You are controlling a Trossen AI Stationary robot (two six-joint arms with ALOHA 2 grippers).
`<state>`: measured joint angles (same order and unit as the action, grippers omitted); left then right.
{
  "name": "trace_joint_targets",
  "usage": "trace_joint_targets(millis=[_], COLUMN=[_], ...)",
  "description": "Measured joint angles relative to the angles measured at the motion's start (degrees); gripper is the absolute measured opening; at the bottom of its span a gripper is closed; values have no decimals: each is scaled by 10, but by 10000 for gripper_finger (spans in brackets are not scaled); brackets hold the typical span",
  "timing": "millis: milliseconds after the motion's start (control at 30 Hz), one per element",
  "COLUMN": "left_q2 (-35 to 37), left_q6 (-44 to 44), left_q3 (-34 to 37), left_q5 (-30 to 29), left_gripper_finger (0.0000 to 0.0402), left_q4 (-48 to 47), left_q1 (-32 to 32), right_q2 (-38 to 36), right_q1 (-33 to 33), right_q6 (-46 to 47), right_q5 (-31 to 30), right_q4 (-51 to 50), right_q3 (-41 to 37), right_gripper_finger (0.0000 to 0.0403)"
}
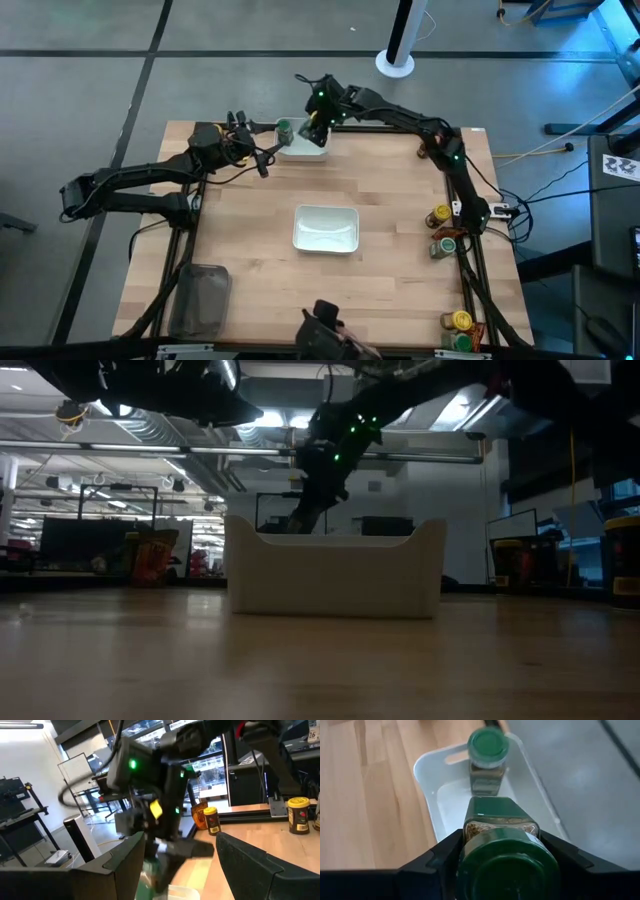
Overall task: Sort spices by type
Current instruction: Put the top right green seasoning bottle into the top white bin
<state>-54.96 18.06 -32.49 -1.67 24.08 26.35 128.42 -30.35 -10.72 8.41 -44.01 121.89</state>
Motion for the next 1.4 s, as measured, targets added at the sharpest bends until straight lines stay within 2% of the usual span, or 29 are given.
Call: trace_joint_targets(millis=[167,500,1400], left_q2=[0,0,0], left_q6=[0,0,-1], left_q3=[0,0,0], left_q5=[0,0,0], left_gripper_finger=[235,235,235], left_q4=[0,1,2], left_q1=[0,0,0], right_q2=[25,43,60], right_q1=[0,0,7], right_q6=[0,-2,-11], right_q5=[31,53,62], right_q4=[-1,-7,35], right_q3=[0,0,-16], right_gripper_finger=[209,213,224])
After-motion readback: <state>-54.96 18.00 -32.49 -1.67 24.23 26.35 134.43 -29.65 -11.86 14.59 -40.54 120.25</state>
